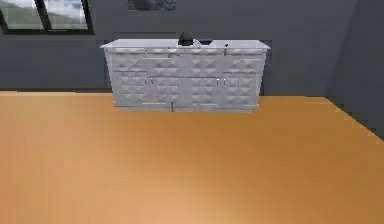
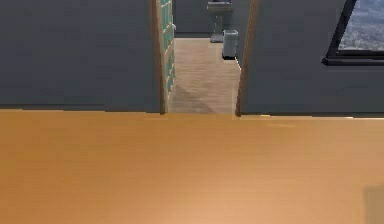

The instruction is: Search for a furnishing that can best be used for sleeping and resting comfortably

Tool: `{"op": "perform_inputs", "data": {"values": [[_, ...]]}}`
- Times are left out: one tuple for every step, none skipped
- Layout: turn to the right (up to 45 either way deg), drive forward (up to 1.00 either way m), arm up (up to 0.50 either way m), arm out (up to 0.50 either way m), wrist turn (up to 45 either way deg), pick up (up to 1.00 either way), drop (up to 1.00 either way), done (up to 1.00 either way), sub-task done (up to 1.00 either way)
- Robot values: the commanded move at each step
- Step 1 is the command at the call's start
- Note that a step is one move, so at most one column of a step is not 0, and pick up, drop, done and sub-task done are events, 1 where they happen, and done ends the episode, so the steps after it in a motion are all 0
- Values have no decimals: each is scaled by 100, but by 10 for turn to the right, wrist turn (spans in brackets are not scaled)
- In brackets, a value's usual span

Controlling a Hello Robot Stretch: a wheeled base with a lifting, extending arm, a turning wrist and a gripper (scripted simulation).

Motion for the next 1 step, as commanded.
{"op": "perform_inputs", "data": {"values": [[0, 10, 0, 0, 0, 0, 0, 0, 0]]}}
